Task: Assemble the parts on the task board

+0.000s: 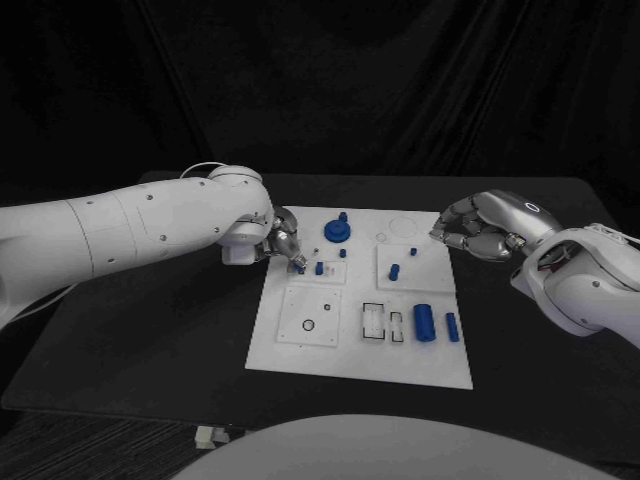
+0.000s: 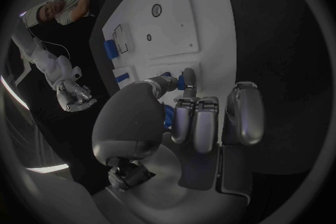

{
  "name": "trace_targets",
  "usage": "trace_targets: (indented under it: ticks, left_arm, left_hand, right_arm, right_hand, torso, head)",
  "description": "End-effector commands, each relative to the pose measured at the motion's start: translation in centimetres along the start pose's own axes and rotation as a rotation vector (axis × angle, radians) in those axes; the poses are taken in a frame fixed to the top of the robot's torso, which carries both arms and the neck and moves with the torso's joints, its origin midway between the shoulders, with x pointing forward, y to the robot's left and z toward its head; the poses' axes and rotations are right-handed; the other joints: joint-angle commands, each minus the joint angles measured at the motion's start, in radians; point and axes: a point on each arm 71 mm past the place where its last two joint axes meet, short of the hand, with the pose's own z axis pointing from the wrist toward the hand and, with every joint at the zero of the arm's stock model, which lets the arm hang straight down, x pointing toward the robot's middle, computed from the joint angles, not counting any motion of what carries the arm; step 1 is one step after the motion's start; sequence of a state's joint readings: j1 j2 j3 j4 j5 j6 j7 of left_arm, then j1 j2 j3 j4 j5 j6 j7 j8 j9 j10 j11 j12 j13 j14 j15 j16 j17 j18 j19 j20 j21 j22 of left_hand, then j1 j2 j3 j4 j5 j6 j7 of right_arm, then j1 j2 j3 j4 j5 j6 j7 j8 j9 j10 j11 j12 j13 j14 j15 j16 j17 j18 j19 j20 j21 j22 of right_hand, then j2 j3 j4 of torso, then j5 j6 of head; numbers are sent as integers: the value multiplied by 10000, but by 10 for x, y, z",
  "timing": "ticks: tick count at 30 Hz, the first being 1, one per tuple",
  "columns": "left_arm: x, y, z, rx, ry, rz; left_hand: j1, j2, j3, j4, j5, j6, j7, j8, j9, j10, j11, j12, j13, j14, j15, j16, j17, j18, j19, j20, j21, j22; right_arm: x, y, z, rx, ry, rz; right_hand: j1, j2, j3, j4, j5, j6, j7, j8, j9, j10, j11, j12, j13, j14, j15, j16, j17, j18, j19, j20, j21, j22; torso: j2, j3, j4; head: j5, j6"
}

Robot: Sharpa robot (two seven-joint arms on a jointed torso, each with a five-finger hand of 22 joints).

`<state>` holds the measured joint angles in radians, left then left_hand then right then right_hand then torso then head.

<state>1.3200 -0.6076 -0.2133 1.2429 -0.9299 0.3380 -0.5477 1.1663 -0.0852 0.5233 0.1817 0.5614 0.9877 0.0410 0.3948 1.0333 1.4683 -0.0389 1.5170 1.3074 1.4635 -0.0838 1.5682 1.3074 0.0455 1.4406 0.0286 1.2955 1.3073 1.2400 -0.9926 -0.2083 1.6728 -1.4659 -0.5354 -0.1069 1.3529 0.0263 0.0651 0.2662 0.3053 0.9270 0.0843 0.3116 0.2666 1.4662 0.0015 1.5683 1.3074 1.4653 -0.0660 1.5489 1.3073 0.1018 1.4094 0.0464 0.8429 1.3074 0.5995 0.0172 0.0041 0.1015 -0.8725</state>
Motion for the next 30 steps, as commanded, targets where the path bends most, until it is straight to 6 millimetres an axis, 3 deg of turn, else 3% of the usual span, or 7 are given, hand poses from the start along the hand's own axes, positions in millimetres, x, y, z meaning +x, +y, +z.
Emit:
trace_targets:
  ticks: [1,30]
  left_arm:
    - [2,-3,1,135,192,25]
    - [6,-2,8,-50,446,87]
  left_hand:
    - [13,73,1011,-1064,72,-8,-44,-35,-8,559,36,-63,2143,1073,6,26,2634,169,-49,-10,-57,1804]
    - [16,81,1003,-1079,74,-17,-38,-37,-9,558,43,-62,2144,1073,11,26,2634,170,-52,-6,-61,1803]
  right_arm:
    - [1,-1,0,136,22,-10]
    - [1,0,0,108,13,-4]
  right_hand:
    - [96,5,9,-32,65,33,9,-29,-15,1046,36,25,2634,953,60,-59,2221,186,-74,21,-28,963]
    - [97,3,12,-31,71,32,13,-32,-16,1046,38,25,2634,954,61,-58,2223,187,-73,21,-41,962]
  torso:
    - [1,1,6]
    - [-4,0,2]
  head:
    - [9,-2]
    - [-6,-2]
